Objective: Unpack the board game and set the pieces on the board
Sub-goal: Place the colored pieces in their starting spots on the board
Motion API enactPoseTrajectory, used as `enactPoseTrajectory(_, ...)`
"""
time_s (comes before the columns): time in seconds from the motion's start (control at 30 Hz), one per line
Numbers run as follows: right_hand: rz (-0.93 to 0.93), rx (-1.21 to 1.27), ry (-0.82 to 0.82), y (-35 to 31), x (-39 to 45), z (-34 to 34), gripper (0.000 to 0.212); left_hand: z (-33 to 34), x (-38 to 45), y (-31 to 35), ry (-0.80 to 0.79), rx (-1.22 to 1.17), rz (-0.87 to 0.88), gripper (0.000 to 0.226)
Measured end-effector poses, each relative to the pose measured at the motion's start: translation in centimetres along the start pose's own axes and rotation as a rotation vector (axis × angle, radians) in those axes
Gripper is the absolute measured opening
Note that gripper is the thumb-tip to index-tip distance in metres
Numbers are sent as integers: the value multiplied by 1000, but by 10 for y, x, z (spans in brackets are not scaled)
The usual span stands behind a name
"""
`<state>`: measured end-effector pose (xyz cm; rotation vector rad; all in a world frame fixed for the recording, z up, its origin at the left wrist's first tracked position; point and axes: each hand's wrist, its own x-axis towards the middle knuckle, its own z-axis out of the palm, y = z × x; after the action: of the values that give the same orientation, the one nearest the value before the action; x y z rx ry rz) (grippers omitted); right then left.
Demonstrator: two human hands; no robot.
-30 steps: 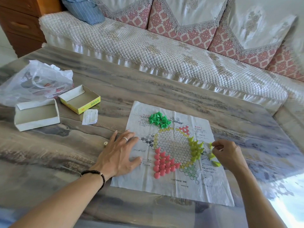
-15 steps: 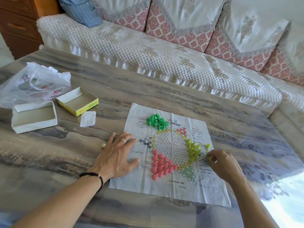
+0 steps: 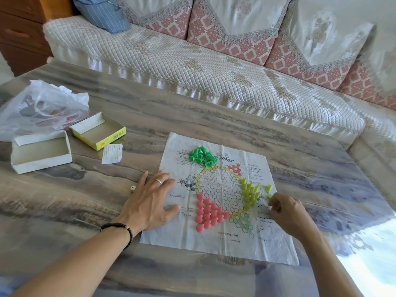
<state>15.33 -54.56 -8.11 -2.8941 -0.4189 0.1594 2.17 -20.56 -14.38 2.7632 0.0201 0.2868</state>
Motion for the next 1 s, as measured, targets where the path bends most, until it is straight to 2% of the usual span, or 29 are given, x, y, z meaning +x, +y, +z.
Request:
enactPoseTrajectory(0.13, 19, 139, 53, 1, 4, 0, 24, -1, 0, 0, 4, -5, 2, 77)
enactPoseTrajectory(0.5, 41, 296, 195, -5, -2, 20, 23, -2, 0, 1, -14, -1, 0, 77)
enactPoseTrajectory(0.83, 89, 240, 74, -7, -11, 11, 8, 0, 1, 1, -12, 5, -4, 78)
enactPoseTrajectory(1.0, 99, 243, 93, -12, -4, 10, 11, -1, 0, 0, -18, 10, -4, 75)
